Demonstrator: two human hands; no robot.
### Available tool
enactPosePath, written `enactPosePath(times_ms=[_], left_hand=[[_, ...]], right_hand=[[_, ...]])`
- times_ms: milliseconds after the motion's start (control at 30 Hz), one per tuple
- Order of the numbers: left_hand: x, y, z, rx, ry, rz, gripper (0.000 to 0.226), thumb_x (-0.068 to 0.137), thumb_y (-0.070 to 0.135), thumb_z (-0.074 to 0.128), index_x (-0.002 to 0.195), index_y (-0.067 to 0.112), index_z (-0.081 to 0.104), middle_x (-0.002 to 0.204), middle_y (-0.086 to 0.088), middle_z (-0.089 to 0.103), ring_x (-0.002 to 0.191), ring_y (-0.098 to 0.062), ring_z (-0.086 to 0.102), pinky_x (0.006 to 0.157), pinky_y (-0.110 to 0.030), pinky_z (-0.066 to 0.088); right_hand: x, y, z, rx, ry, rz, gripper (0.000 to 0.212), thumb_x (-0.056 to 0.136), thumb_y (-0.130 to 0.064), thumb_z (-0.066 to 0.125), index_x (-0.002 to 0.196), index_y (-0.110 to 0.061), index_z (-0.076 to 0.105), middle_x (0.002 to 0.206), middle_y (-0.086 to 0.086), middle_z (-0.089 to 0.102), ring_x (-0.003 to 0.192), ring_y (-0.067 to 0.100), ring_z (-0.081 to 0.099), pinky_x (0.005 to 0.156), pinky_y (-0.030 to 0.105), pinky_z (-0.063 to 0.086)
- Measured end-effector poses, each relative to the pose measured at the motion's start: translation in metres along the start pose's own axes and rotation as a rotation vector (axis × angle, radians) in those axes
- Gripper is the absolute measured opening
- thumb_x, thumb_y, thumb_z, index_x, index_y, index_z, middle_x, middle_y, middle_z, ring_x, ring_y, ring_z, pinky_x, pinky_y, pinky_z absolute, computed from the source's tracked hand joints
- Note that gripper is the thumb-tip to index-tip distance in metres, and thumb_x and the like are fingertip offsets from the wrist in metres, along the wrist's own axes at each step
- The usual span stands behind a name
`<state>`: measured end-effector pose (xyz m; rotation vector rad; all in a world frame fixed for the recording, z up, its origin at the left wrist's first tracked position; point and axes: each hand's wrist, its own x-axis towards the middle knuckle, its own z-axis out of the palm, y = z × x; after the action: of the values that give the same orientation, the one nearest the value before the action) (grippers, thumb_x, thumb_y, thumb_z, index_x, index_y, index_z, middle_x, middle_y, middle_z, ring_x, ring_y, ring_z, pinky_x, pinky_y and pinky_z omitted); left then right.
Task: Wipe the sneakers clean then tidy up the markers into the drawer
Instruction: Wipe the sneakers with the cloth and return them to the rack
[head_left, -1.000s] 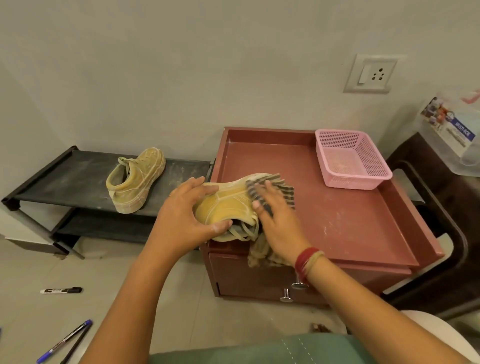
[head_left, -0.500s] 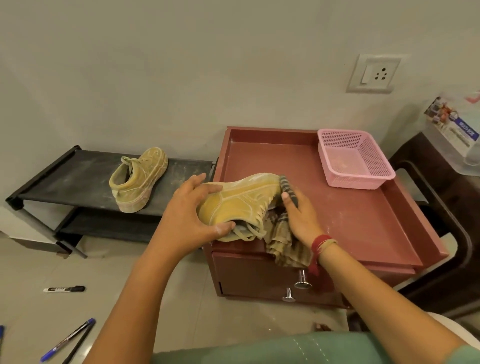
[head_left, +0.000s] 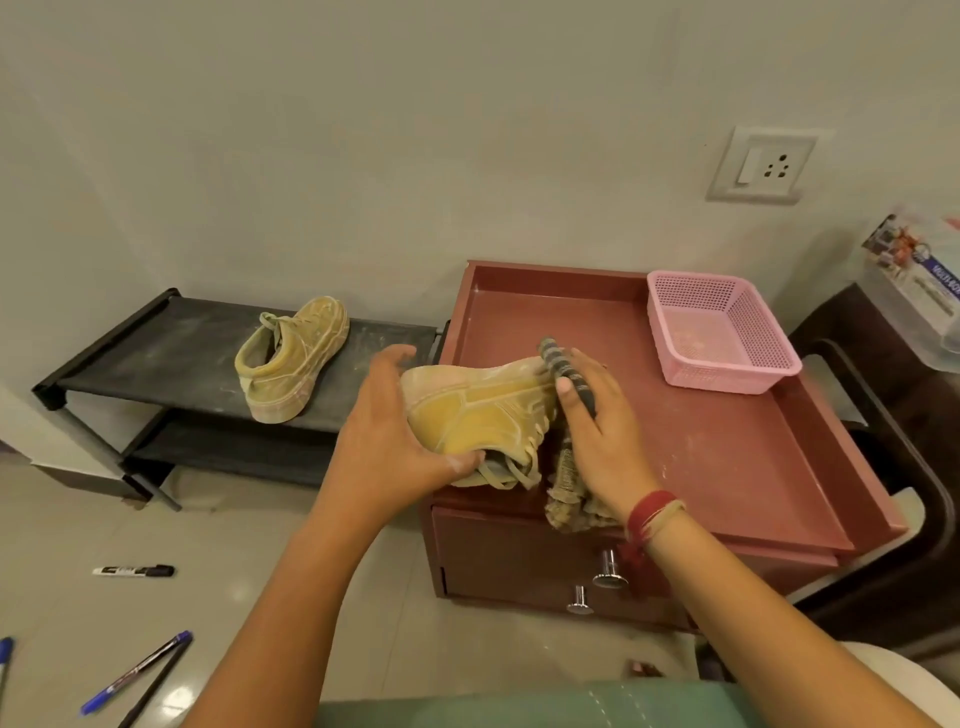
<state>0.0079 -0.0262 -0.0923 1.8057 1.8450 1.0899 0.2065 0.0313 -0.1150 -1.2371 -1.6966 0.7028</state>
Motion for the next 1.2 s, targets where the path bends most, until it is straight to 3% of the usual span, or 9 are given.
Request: enactPosePath(times_ms=[100, 200, 367, 467, 600, 800, 933, 1067, 1200], left_hand=[[-0.001, 0.011, 0.006, 0.01, 0.022, 0.186, 0.103, 0.048, 0.042, 0.085, 0.13, 0.033, 0.024, 0.117, 0.013, 0.042, 0.104, -0.008, 0.048, 0.081, -0.02, 0.043], [-0.001, 0.016, 0.009, 0.027, 0.025, 0.237, 0.106, 0.049, 0.04, 0.085, 0.134, 0.033, 0.023, 0.119, 0.016, 0.04, 0.104, -0.008, 0.049, 0.083, -0.02, 0.043], [0.004, 0.017, 0.01, -0.119, 0.043, 0.199, 0.121, 0.055, 0.037, 0.082, 0.145, 0.04, 0.001, 0.132, 0.006, 0.035, 0.115, 0.004, 0.04, 0.083, 0.001, 0.034], [0.003, 0.02, 0.012, -0.172, 0.034, 0.182, 0.119, 0.058, 0.037, 0.078, 0.144, 0.042, -0.004, 0.139, -0.001, 0.032, 0.122, 0.003, 0.037, 0.092, -0.012, 0.041], [0.004, 0.017, 0.009, -0.266, -0.024, 0.147, 0.125, 0.053, 0.027, 0.078, 0.144, 0.046, -0.006, 0.135, 0.004, 0.03, 0.127, -0.002, 0.034, 0.093, -0.04, 0.051], [0.0, 0.021, 0.019, -0.313, 0.055, 0.156, 0.117, 0.049, 0.031, 0.081, 0.144, 0.038, 0.012, 0.133, 0.006, 0.036, 0.125, -0.005, 0.041, 0.092, -0.014, 0.04], [-0.004, 0.034, 0.017, -0.455, 0.135, 0.199, 0.097, 0.048, 0.026, 0.08, 0.132, 0.031, 0.032, 0.129, 0.01, 0.043, 0.122, -0.004, 0.045, 0.088, -0.026, 0.051], [0.0, 0.043, 0.009, -0.4, 0.162, 0.236, 0.1, 0.047, 0.031, 0.08, 0.129, 0.047, 0.025, 0.13, 0.011, 0.043, 0.121, -0.004, 0.047, 0.083, -0.009, 0.043], [0.007, 0.045, 0.01, -0.318, 0.13, 0.212, 0.11, 0.045, 0.038, 0.08, 0.138, 0.037, 0.022, 0.132, 0.005, 0.041, 0.124, -0.008, 0.044, 0.094, -0.018, 0.041]], right_hand=[[0.002, -0.024, 0.007, 0.09, 0.051, -0.122, 0.026, 0.096, -0.032, 0.043, 0.12, -0.042, 0.044, 0.132, -0.01, 0.048, 0.124, -0.002, 0.042, 0.105, 0.02, 0.031], [0.002, -0.038, 0.007, 0.133, 0.126, -0.172, 0.03, 0.095, -0.035, 0.043, 0.125, -0.033, 0.048, 0.133, -0.007, 0.051, 0.119, -0.008, 0.044, 0.1, 0.01, 0.034], [-0.005, -0.06, 0.01, 0.022, -0.168, -0.417, 0.036, 0.098, -0.026, 0.043, 0.132, -0.02, 0.05, 0.134, -0.005, 0.054, 0.127, 0.006, 0.045, 0.106, 0.034, 0.038], [-0.006, -0.053, 0.017, -0.208, -0.278, -0.495, 0.039, 0.096, -0.03, 0.041, 0.134, -0.026, 0.047, 0.141, -0.006, 0.046, 0.137, 0.013, 0.033, 0.111, 0.047, 0.029], [-0.001, -0.044, 0.014, -0.092, -0.266, -0.307, 0.037, 0.095, -0.038, 0.043, 0.13, -0.033, 0.05, 0.145, -0.011, 0.041, 0.138, 0.007, 0.03, 0.113, 0.043, 0.027], [0.009, -0.043, 0.004, 0.404, -0.119, 0.036, 0.026, 0.096, -0.027, 0.049, 0.118, -0.019, 0.06, 0.114, -0.003, 0.066, 0.109, 0.008, 0.06, 0.092, 0.026, 0.046], [0.008, -0.047, -0.006, 0.535, -0.061, 0.065, 0.03, 0.096, -0.025, 0.047, 0.122, -0.014, 0.058, 0.117, 0.001, 0.066, 0.112, 0.011, 0.06, 0.096, 0.028, 0.047], [0.008, -0.05, -0.01, 0.639, -0.007, 0.052, 0.033, 0.094, -0.031, 0.05, 0.122, -0.016, 0.057, 0.122, 0.004, 0.063, 0.116, 0.017, 0.058, 0.101, 0.036, 0.044], [0.014, -0.063, -0.029, 0.705, 0.121, -0.007, 0.031, 0.091, -0.027, 0.049, 0.12, -0.02, 0.056, 0.117, -0.004, 0.064, 0.111, 0.009, 0.06, 0.093, 0.025, 0.047]])
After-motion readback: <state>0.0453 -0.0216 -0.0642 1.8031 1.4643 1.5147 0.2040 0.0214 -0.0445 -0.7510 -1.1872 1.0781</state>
